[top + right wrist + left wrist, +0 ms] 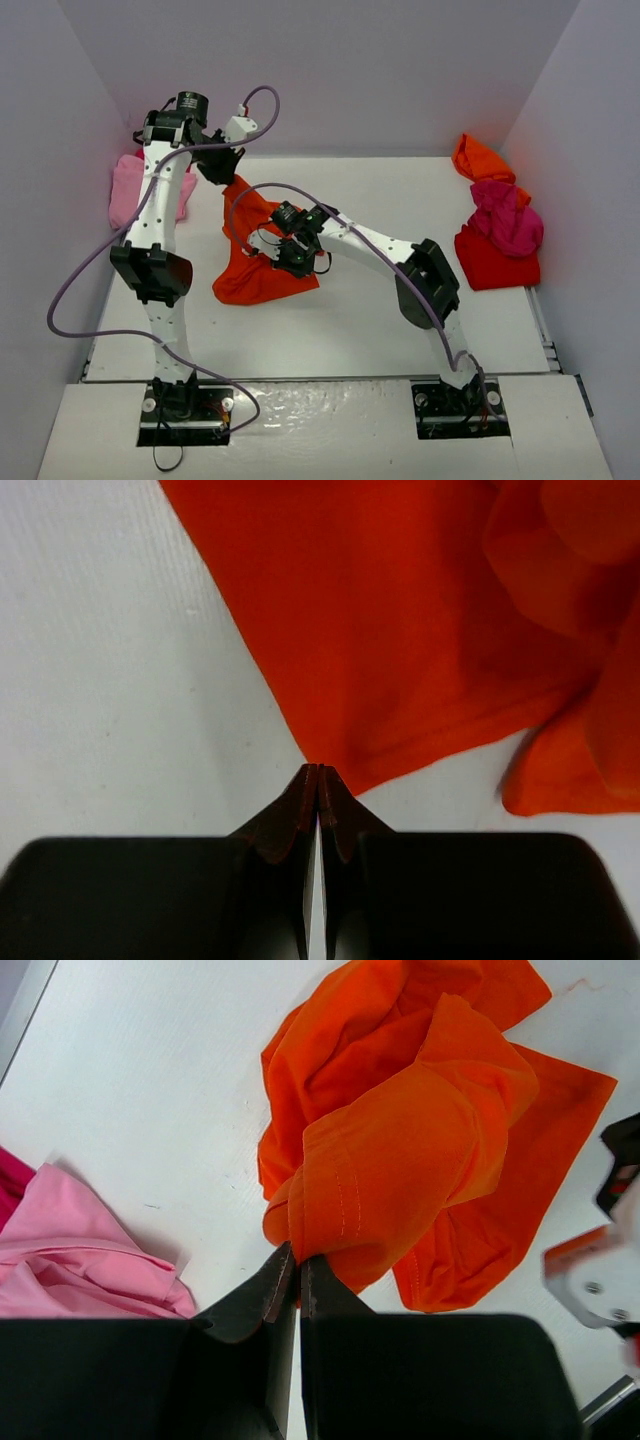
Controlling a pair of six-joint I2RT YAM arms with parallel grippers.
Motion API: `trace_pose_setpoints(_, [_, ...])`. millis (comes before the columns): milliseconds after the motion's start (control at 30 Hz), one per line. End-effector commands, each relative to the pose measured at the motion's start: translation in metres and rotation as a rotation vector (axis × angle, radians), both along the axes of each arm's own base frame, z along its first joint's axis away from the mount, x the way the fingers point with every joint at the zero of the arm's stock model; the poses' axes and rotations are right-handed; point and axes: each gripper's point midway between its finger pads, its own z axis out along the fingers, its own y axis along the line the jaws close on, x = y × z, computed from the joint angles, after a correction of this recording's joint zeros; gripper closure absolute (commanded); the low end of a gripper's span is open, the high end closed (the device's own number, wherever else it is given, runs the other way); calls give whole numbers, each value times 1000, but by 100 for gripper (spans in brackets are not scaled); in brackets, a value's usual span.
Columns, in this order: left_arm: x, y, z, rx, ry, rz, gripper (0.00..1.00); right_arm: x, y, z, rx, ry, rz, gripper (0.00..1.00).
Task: Fold and stack the t-shirts
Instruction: Flatten out the tshirt
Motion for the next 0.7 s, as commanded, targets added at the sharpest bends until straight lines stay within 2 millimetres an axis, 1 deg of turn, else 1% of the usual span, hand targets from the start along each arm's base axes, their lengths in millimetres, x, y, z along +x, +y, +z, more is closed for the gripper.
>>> trace_pose_setpoints(0, [-59,5,6,-18,180,3,100,7,14,-19,-15,39,-16,100])
trace_pose_setpoints(67, [-57,4,6,-24,182,2,100,9,14,-42,-55,56,-20,100])
trace_pose_setpoints(100, [-57,4,5,-24,183,2,100,10,15,-40,-51,53,-20,100])
trace_pose_setpoints(133, [-56,5,6,-31,181,4,100,15,10,-57,-94,54,-36,100])
trace_pose_setpoints(200, [-55,5,6,-37,180,8,100,19,7,-64,-116,52,-48,100])
trace_pose_setpoints(267, [-52,12,6,-39,176,21,100,16,-7,-82,-183,97,-58,100])
trace_pose_setpoints(300, [-52,14,6,-41,178,26,100,14,-11,-85,-198,109,-62,100])
trace_pose_setpoints(333, [-51,17,7,-44,176,32,100,12,-21,-88,-224,125,-68,100])
trace_pose_setpoints(433, [-50,24,7,-50,175,44,100,-6,-65,-96,-323,210,-85,100])
trace_pose_setpoints(467, [-49,26,7,-53,174,48,100,-10,-83,-98,-351,238,-97,100])
trace_pose_setpoints(533, [-49,31,7,-53,172,53,100,-29,-121,-99,-424,290,-95,100])
trace_pose_setpoints(567, [-49,32,7,-52,172,57,100,-30,-133,-99,-443,297,-99,100])
trace_pose_setpoints(600, [-48,34,7,-51,170,58,100,-32,-149,-98,-467,305,-112,100])
trace_pose_setpoints(667, [-47,37,7,-48,165,60,100,-48,-192,-92,-530,340,-139,100])
